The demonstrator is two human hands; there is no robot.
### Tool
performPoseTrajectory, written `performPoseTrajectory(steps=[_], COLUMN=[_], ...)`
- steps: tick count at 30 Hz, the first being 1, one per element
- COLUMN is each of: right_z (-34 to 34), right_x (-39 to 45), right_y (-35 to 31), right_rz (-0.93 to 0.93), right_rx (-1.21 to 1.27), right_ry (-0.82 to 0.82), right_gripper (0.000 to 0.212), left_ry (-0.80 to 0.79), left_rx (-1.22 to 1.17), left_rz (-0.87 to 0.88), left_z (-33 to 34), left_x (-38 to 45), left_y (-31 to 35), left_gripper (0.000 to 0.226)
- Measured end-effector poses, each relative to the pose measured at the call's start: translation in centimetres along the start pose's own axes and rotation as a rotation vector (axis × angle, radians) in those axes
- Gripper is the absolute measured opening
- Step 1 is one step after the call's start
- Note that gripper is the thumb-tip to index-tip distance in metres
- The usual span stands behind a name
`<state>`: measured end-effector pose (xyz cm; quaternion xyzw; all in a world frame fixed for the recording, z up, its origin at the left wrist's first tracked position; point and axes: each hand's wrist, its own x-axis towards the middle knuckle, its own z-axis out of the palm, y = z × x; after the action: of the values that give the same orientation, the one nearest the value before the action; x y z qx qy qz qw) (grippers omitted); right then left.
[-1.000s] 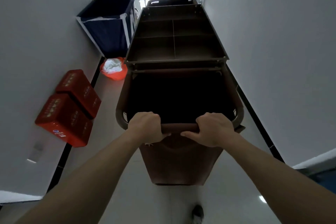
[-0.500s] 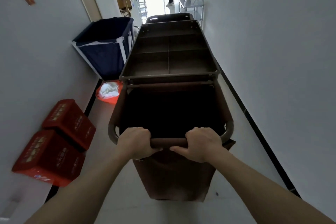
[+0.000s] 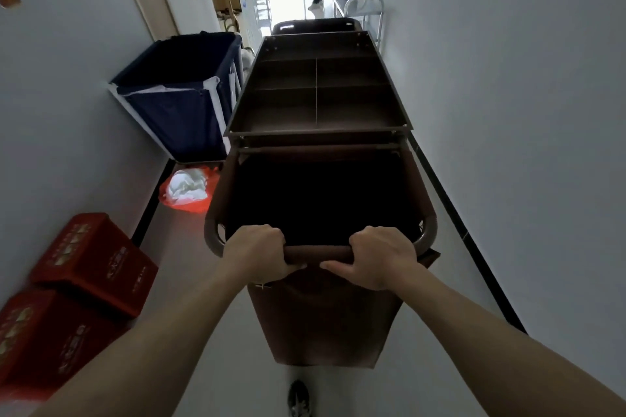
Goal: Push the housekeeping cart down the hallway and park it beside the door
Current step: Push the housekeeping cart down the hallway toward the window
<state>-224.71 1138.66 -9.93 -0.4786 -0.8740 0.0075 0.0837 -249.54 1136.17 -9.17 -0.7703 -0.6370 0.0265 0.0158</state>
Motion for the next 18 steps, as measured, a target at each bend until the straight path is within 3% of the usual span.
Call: performPoseTrajectory(steps=[10, 18], right_z=[0.8, 2.3], right_x=[13.9, 24.4], right_y=[6.6, 11.7], right_rz=[0.068, 0.078], right_rx=[-0.027, -0.057], right_ry=[0.008, 0.038], right_gripper=[0.071, 0.072], left_ry=[-0.096, -0.085], left_rx=[-0.105, -0.135], left_rz=[0.037, 0.087], left_z=[0.1, 0.8], left_x=[15.7, 26.8], left_y=[-5.2, -9.1], left_gripper=[0.057, 0.048])
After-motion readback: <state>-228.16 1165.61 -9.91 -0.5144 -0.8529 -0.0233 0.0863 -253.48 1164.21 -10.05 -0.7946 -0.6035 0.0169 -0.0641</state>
